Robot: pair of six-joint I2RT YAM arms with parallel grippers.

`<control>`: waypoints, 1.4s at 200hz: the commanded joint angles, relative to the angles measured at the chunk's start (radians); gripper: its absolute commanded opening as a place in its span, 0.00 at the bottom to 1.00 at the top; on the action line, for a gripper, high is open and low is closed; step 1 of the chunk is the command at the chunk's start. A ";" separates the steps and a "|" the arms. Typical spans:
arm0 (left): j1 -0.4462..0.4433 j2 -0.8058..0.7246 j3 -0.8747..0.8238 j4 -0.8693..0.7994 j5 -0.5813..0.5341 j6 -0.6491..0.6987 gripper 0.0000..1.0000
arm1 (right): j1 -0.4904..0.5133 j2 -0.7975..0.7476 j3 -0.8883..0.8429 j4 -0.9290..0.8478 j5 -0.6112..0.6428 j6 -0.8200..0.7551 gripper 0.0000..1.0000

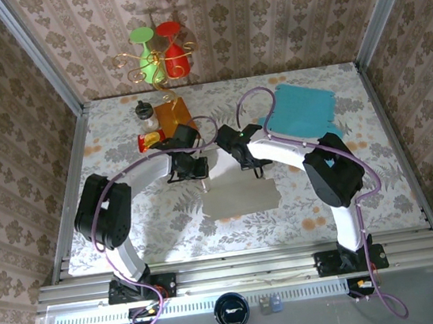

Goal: Fold the paper box

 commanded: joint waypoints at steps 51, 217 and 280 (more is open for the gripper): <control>0.001 -0.074 -0.053 0.037 -0.109 -0.022 0.19 | 0.002 0.013 0.016 -0.097 0.069 0.043 0.00; 0.003 0.035 -0.017 0.128 -0.043 -0.039 0.24 | 0.007 0.003 -0.002 -0.061 0.037 0.022 0.00; -0.019 0.047 0.010 0.082 -0.121 -0.051 0.07 | 0.012 0.007 0.002 -0.065 0.042 0.028 0.00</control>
